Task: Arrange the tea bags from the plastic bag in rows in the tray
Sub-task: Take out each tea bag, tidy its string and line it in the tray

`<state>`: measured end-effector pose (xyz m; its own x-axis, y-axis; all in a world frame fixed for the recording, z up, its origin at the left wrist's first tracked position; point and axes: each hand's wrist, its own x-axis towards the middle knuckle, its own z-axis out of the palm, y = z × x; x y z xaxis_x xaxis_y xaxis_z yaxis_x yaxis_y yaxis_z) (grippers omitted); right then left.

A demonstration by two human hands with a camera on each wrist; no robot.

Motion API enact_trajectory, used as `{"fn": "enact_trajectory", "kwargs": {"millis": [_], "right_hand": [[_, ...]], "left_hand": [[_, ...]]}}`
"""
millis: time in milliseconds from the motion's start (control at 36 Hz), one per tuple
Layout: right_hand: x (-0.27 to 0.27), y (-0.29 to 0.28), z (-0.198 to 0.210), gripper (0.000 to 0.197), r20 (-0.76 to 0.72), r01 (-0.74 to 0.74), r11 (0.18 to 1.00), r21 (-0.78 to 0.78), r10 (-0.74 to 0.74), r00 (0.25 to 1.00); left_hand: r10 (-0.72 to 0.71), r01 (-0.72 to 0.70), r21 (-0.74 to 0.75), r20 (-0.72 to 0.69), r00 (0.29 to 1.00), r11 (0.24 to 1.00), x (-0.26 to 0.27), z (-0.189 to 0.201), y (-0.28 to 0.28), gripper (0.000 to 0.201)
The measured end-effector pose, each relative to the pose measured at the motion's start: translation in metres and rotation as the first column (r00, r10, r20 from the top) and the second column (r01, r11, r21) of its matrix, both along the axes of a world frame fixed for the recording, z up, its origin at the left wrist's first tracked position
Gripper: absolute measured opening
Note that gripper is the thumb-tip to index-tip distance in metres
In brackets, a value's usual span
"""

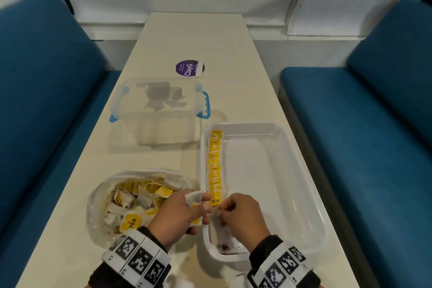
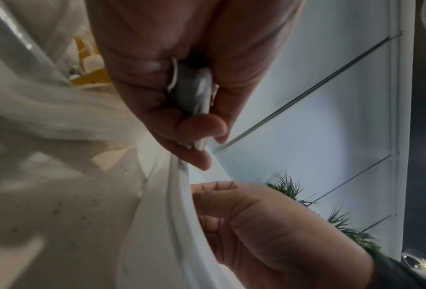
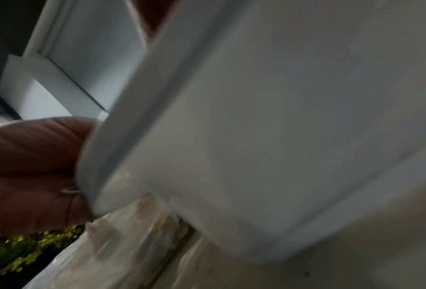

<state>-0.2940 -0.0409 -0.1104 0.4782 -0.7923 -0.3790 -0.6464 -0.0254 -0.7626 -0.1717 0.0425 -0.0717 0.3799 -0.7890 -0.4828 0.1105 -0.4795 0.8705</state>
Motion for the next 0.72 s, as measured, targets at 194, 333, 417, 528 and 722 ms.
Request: {"fn": "enact_trajectory", "kwargs": {"millis": [194,333,417,528,722], "right_hand": [[-0.003,-0.002,0.003,0.012,-0.039,-0.034,0.998,-0.061,0.032,0.999],[-0.016,-0.001,0.016,0.014,-0.009,-0.021,0.985,-0.171,0.02,1.0],[-0.02,-0.004,0.032,0.014,0.14,0.051,0.983,-0.174,-0.026,0.99],[-0.016,0.0,0.054,0.014,0.364,0.052,0.999,-0.006,-0.046,0.93],[-0.011,0.019,0.07,0.029,0.415,-0.103,0.995,0.006,0.092,0.905]], "left_hand": [[0.015,-0.018,-0.062,-0.053,0.998,0.998,-0.002,0.003,0.0,0.017],[0.116,-0.131,-0.068,-0.187,0.976,0.989,-0.003,0.01,-0.004,0.028],[0.146,-0.168,-0.076,-0.229,0.962,0.983,-0.003,0.013,-0.006,0.034],[0.161,-0.191,-0.087,-0.27,0.949,0.978,-0.006,0.016,-0.006,0.039],[0.161,-0.207,-0.088,-0.367,0.916,0.974,-0.01,0.018,-0.002,0.043]]}}
